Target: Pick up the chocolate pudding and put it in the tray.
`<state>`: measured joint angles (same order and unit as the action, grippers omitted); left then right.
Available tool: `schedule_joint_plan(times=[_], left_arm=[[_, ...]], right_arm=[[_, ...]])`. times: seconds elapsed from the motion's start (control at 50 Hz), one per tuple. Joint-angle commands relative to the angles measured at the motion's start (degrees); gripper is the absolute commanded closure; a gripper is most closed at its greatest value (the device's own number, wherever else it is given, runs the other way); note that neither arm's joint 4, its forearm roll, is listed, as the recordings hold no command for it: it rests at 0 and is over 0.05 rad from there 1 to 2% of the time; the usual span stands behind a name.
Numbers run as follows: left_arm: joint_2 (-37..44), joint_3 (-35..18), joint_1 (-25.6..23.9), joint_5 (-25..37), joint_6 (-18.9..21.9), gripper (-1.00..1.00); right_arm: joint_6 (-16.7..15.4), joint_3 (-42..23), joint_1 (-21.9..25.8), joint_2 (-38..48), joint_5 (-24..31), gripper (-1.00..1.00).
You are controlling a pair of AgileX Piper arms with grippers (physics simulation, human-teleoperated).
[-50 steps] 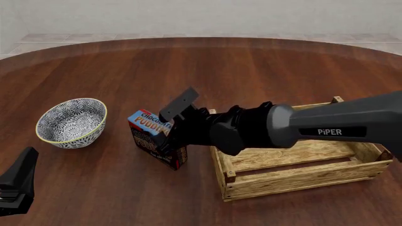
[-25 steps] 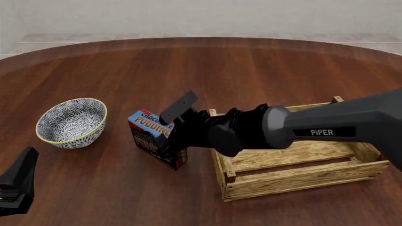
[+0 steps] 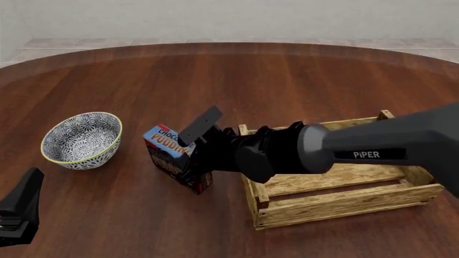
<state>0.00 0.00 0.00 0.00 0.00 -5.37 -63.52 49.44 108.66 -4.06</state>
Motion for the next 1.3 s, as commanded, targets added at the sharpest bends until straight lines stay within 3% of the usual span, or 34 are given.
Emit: schedule_joint_plan(times=[0.02, 0.24, 0.32, 0.44, 0.46, 0.64, 0.96, 1.3], left_arm=[[0.0, 0.0, 0.0, 0.0, 0.0, -1.0], [0.0, 0.0, 0.0, 0.0, 0.0, -1.0], [0.0, 0.0, 0.0, 0.0, 0.0, -1.0], [0.0, 0.0, 0.0, 0.0, 0.0, -1.0], [0.0, 0.0, 0.0, 0.0, 0.0, -1.0], [0.0, 0.0, 0.0, 0.0, 0.0, -1.0], [0.0, 0.0, 0.0, 0.0, 0.0, -1.0], [0.0, 0.0, 0.0, 0.0, 0.0, -1.0]], right_arm=[[-0.17, 1.05, 0.52, -1.72, -0.95, 1.0], [-3.6, 3.63, 0.9, -6.55, -1.84, 1.0], [-6.32, 5.98, -0.07, -9.88, -2.87, 1.0], [-7.67, 8.04, -1.49, -14.11, -1.78, 1.0], [-9.04, 9.31, -1.97, -15.76, -2.32, 1.0], [-11.59, 11.51, -5.74, -26.17, 1.83, 1.0], [-13.86, 13.31, -14.72, -42.99, 10.8, 1.0], [-15.69, 18.41, -23.69, -52.1, 14.19, 1.0]])
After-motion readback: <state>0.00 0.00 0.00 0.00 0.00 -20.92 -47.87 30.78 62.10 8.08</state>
